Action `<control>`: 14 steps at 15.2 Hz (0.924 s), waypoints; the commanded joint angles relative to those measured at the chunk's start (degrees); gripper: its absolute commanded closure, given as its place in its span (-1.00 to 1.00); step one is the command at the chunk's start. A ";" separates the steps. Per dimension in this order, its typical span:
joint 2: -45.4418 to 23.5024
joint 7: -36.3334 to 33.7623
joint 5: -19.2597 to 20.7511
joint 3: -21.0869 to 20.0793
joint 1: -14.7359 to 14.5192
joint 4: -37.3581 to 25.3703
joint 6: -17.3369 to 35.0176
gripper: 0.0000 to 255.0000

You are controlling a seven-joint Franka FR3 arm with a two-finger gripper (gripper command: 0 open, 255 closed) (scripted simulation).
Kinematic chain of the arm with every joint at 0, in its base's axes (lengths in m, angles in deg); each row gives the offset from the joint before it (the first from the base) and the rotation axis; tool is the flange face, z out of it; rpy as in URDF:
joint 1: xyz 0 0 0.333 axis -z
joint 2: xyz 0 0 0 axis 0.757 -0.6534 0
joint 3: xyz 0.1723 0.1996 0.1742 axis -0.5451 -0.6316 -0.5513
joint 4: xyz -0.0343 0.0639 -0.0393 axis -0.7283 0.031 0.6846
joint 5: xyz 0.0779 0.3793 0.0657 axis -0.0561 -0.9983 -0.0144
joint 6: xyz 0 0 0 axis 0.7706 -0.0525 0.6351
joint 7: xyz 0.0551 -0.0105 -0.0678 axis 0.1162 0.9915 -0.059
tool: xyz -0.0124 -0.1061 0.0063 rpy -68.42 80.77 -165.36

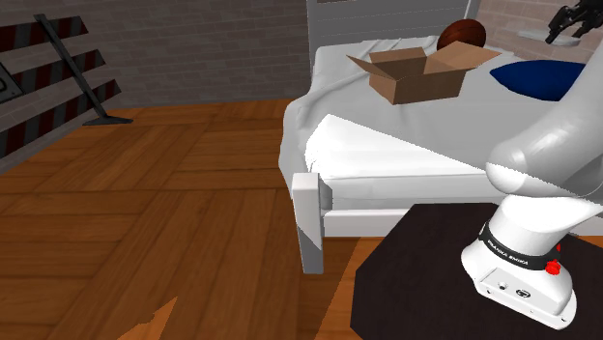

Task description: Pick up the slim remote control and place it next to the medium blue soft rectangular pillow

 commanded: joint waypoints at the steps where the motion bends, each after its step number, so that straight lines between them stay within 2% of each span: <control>1: -0.52 1.22 -0.73 0.35 0.32 0.56 0.74 1.00; 14: -2.50 5.17 -4.13 0.25 0.32 8.47 9.66 1.00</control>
